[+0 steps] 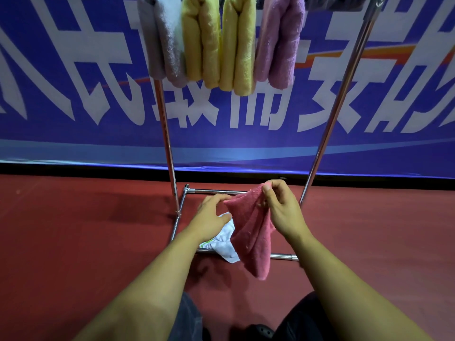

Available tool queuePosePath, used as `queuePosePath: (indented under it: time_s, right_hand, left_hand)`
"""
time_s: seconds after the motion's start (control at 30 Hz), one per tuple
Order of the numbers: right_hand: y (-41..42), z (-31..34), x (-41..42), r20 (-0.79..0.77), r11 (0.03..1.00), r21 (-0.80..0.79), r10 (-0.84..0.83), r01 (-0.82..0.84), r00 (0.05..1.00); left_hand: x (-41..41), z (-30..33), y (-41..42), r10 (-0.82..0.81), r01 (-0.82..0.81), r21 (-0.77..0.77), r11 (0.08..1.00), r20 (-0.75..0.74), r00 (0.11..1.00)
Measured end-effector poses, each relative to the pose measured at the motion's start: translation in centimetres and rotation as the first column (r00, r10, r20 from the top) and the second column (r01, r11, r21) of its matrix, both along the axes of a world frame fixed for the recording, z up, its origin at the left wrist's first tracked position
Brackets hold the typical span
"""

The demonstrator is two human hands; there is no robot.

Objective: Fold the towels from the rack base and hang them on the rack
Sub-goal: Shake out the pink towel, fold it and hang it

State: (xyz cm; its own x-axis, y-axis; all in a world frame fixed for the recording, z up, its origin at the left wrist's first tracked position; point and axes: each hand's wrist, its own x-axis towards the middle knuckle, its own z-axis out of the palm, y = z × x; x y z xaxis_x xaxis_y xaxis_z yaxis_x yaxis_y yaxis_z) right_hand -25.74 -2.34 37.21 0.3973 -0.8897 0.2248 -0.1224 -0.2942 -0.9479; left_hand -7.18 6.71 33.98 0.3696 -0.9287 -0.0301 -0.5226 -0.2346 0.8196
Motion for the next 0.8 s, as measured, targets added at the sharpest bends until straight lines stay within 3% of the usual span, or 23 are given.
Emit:
queuePosePath:
  time_s: [0.3, 0.53, 0.8]
  right_hand:
    - [0.0, 0.3, 0.0, 0.096, 0.999, 0.004, 0.041, -0.042, 0.995]
    - [0.0, 0.1, 0.1, 0.096, 0.998, 0.024, 0.047, -0.049, 0.994]
    - [-1.6, -1.7, -0.9, -0.111, 0.983, 0.005, -0.183, 0.185, 0.977]
  left_hand:
    - [-0.1, -0.5, -0.1, -0.045, 0.042, 0.056, 0.998, 0.045, 0.998]
    - [0.4, -1.0, 0.1, -0.087, 0.069, 0.289, 0.955, 0.053, 0.995]
    - [0.8, 0.0, 0.2, 0.016, -0.051, 0.156, 0.986, 0.217, 0.976]
